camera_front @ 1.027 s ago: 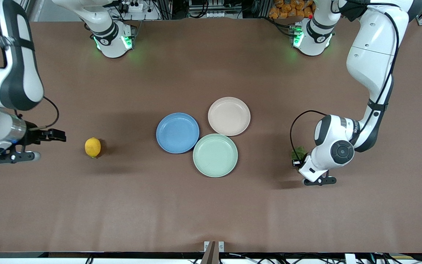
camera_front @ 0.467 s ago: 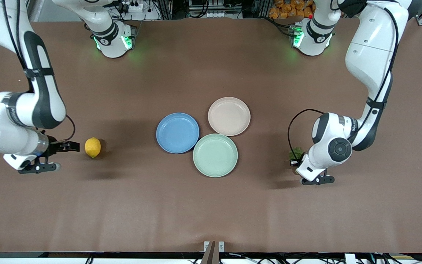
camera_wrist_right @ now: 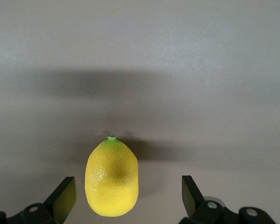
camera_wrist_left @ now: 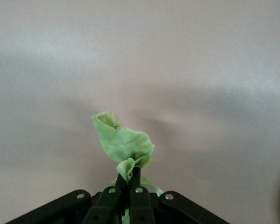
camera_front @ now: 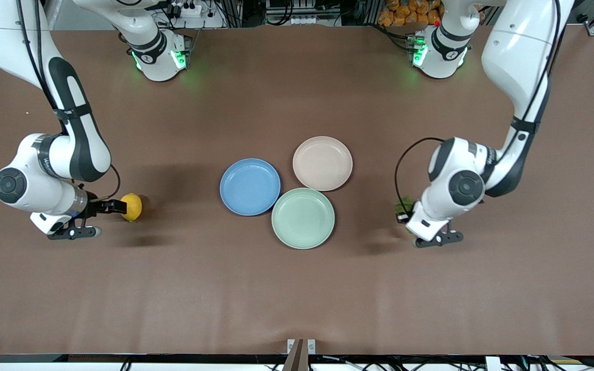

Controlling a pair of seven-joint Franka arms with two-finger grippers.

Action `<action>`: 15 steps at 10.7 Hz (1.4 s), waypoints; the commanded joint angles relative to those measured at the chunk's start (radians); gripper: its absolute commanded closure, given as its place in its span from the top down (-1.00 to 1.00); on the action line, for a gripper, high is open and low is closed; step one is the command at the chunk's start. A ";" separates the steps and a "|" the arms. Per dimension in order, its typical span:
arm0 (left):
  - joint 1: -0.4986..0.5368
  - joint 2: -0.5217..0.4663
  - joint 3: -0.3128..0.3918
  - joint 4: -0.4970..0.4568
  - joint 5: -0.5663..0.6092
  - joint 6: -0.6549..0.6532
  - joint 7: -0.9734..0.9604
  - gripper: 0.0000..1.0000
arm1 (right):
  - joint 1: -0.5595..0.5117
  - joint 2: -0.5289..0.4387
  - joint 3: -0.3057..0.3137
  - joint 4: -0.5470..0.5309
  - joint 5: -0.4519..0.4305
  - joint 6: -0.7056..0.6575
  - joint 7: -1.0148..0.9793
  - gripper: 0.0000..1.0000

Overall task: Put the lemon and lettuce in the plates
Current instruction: 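Carry the lettuce toward the plates while the right gripper reaches the lemon, then move the lettuce over the beige plate while the right gripper grasps the lemon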

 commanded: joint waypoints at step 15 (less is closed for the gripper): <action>-0.218 0.021 -0.207 -0.040 0.014 -0.082 -0.487 -1.00 | 0.030 0.055 0.017 -0.231 0.050 0.385 -0.005 0.68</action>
